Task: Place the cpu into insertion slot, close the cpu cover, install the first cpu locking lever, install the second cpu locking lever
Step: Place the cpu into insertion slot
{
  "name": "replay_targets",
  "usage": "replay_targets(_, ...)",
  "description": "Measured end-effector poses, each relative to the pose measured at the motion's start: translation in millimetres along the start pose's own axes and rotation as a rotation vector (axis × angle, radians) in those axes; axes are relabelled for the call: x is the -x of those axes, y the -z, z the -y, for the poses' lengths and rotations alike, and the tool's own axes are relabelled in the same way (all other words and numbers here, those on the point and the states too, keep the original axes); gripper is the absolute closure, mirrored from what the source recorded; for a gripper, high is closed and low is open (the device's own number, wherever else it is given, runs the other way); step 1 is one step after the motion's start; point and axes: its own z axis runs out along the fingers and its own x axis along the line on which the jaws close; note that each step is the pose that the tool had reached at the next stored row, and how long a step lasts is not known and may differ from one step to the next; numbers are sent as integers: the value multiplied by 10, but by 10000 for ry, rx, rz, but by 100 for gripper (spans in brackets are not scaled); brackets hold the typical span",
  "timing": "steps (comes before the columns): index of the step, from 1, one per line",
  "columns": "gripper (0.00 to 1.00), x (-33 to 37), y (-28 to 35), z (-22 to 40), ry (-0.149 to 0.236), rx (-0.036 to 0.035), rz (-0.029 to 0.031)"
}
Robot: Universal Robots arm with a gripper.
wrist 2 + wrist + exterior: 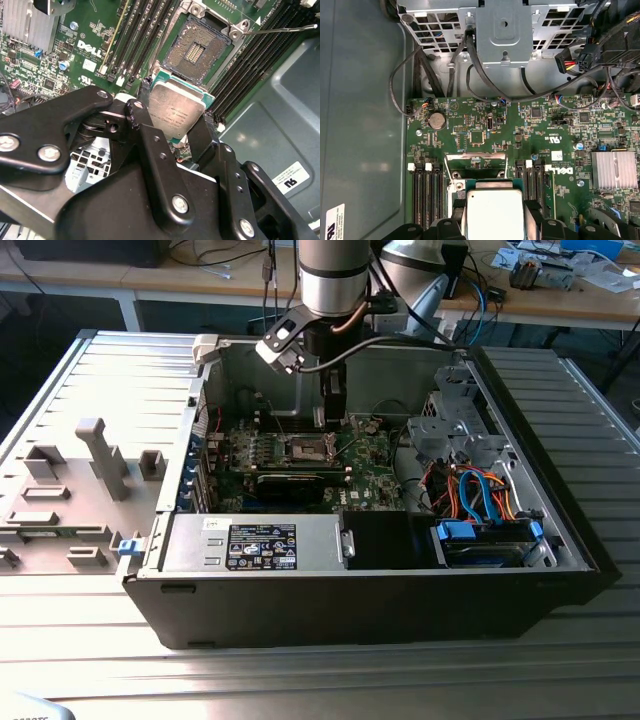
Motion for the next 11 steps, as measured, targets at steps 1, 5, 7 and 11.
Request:
replay_targets(1, 45, 0, -1, 0, 0, 0, 1)
replay_targets(5, 45, -4, -5, 7, -1, -1, 1)
replay_targets(7, 45, -4, -6, 10, 1, -1, 1)
replay_targets(11, 45, -3, -27, 28, 0, 0, 0)
